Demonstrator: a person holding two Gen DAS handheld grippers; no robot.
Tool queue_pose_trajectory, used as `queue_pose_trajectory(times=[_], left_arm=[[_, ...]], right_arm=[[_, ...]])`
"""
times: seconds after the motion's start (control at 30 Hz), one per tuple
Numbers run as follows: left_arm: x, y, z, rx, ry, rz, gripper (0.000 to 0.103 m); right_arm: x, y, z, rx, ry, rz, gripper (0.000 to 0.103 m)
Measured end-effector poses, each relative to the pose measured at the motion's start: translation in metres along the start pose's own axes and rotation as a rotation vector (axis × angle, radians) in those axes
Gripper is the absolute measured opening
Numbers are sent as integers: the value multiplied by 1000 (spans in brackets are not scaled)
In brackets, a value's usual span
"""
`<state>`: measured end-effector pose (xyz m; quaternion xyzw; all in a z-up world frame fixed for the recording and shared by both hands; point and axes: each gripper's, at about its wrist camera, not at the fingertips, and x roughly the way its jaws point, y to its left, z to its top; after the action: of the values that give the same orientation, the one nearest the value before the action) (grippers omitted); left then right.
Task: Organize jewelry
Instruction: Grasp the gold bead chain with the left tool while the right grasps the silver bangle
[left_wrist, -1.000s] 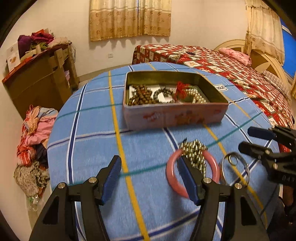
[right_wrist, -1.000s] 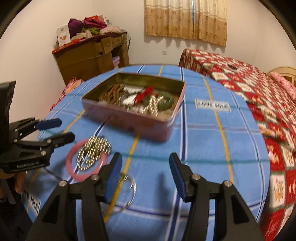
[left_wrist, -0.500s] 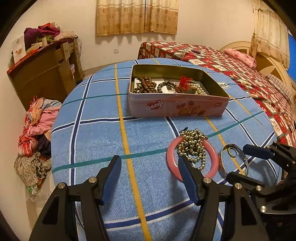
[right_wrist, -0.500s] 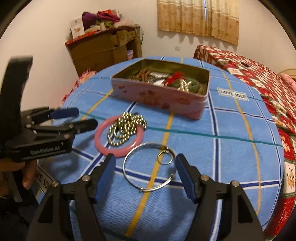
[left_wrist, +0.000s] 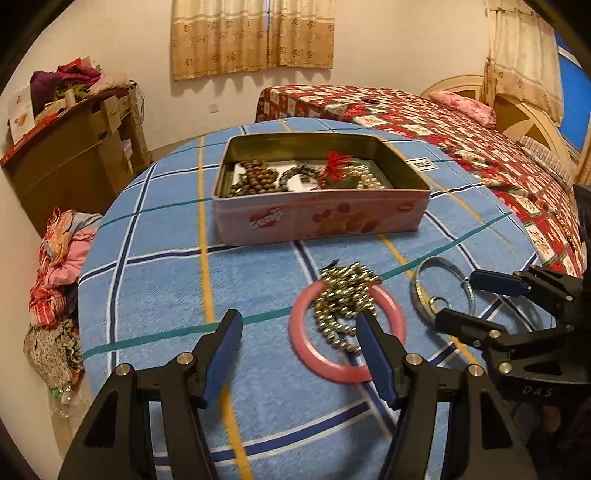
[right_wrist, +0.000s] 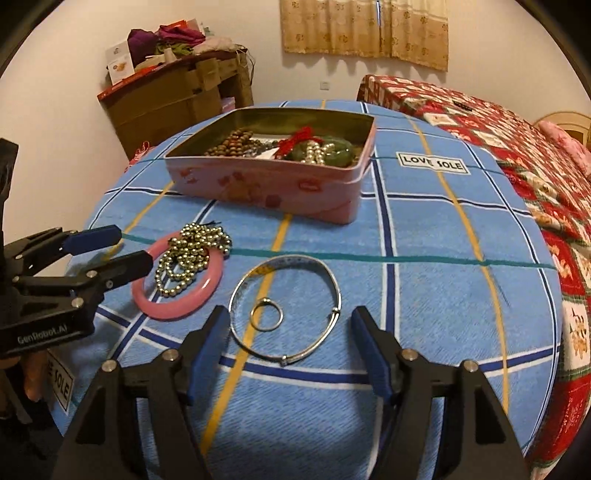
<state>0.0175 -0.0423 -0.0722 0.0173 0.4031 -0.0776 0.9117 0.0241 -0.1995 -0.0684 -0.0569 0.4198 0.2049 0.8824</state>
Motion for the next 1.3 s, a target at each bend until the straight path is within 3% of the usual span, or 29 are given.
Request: queue_pose_trajectory(times=[0.33,0.37,0.43,0.5,0.67,0.8,0.83,0.87,0.9,1.0,1.03,1.1,1.13,1.17,1.3], left_arm=[[13,-18,14,59,-21,-20,62],[15,-20,16,67,-19,-26,58],[23,-25,18,82,-4,-39,37],[28,-27,18,87,7,-49,23],[18,-22,16,71,0,-74,8],[7,-15,15,52,-17,-84,8],[4,-13,16,49,-23,-84,8],[0,-11,17,40,-30,-87,7],[-2,-10,18,36,-35,-91,7],[-9,-7,21,29,-52,-94,7],[-11,-7,22,27,-57,-96,7],[-14,-6,23,25,-63,-97,7],[-16,-6,24,22,-68,-97,7],[-17,-5,24,23,-70,-97,7],[-21,-1,27,12,-80,-90,7]], right_arm=[[2,-1,0,0,-14,-4,70],[2,-1,0,1,-15,-3,70],[3,-1,1,4,-16,-3,70],[4,-2,1,4,-20,-4,70],[2,-1,1,-6,-28,5,65],[0,-1,-1,-7,-38,12,65],[-1,-1,-1,-7,-43,11,60],[-2,-1,-1,-6,-47,2,26],[-2,-1,0,-5,-46,4,15],[-2,-3,0,-4,-42,15,15],[-3,-3,0,-7,-46,10,18],[-4,-6,0,13,-48,11,50],[-5,-8,0,28,-55,24,72],[-6,-9,0,37,-60,33,77],[-2,-4,4,12,-41,27,77]])
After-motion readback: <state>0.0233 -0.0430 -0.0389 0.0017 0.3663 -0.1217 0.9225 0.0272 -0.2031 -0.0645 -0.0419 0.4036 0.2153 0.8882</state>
